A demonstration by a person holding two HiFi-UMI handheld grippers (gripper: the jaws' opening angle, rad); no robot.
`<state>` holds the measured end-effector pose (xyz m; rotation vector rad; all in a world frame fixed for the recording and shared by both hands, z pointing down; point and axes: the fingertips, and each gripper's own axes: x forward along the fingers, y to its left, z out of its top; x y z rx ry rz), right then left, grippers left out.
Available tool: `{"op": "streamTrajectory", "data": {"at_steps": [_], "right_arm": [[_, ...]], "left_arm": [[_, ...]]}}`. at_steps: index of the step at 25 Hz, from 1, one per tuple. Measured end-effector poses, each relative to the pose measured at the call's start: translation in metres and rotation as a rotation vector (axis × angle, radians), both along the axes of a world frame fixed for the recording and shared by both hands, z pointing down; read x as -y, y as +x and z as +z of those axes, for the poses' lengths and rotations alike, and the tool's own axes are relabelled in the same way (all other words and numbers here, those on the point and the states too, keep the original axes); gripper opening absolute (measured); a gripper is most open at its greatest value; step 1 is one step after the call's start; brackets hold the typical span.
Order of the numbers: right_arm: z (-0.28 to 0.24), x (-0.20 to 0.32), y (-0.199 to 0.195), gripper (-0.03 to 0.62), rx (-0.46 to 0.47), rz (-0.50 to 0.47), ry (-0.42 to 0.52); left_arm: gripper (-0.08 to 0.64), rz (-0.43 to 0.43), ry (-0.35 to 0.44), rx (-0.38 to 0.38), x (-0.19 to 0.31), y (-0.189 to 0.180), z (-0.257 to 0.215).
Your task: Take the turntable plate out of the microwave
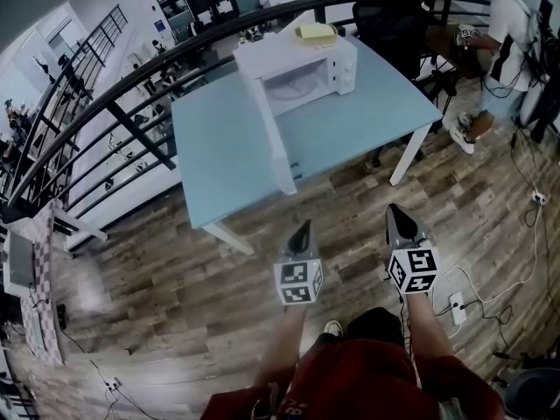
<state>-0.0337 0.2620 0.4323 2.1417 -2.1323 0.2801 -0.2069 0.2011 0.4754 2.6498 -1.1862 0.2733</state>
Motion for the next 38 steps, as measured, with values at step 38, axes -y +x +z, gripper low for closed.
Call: {"op": "streamTrajectory", "data": {"at_steps": [38], "right_arm": [[0.009,0.322,0.214,0.0,0.112,-0.288,0.023]], "left_arm": [[0.0,-0.261,0.077,0.065,0.276,0.212,-0.026]]}}
